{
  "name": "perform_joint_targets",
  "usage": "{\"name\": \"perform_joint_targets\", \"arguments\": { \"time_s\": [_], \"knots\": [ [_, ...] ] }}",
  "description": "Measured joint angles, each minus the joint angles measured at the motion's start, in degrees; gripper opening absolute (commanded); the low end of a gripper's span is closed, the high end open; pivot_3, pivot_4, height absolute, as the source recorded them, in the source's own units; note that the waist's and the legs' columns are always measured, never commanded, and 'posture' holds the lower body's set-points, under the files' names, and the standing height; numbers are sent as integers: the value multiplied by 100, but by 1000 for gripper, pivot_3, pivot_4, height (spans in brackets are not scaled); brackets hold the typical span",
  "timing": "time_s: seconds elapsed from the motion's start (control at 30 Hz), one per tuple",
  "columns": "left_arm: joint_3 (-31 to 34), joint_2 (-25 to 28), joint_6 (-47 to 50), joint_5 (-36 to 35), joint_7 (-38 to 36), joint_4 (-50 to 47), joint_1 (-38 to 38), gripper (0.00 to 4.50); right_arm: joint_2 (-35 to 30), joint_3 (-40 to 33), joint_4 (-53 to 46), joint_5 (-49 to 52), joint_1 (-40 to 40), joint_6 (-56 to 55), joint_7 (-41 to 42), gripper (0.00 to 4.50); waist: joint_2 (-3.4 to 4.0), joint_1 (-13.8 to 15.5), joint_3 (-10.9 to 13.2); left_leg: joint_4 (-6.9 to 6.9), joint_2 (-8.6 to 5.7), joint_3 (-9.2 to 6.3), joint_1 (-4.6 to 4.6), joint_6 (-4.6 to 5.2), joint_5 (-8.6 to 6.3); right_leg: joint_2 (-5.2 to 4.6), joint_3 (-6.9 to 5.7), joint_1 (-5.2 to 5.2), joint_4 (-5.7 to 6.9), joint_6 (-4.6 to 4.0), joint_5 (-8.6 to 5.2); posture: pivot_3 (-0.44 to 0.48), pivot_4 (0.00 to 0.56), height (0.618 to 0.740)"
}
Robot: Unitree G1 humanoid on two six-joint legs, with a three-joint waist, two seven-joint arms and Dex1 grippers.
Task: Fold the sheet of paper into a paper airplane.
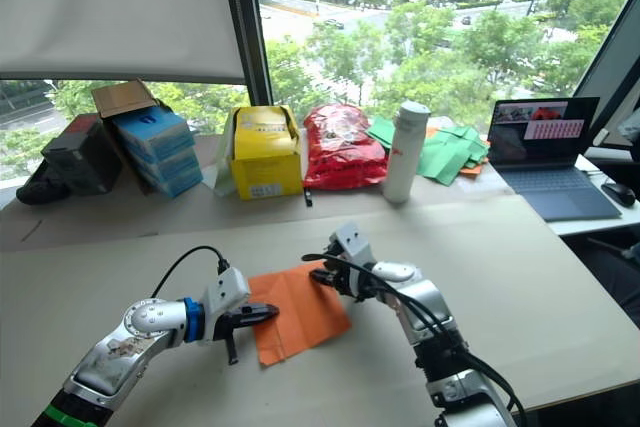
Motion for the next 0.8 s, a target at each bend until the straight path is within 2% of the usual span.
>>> {"name": "perform_joint_targets", "arguments": {
  "time_s": [0.1,0.37,0.57,0.8],
  "knots": [
    [2,0,13,18,9,-31,13,0,24,-7,43,45,0,2,0,25,0,0,0,0,0,0,-1,0,0,0,0,-1,0,0,0,0,150,740],
    [22,3,44,20,25,-101,60,0,18,-73,-71,151,108,-12,23,25,0,2,0,-8,0,1,-3,0,0,0,0,-6,-1,0,0,0,150,740],
    [69,90,28,5,-80,-79,56,0,-302,126,-1195,255,775,-545,332,25,0,-13,1,-18,0,3,-5,-2,1,2,-1,-12,-2,0,-1,0,150,740],
    [180,311,-5,-18,-336,205,-134,0,-844,1056,-1881,-956,1201,-2155,86,25,0,-3,2,-17,0,7,-2,-36,21,6,-16,-12,-1,1,-1,0,150,740]
  ]
}}
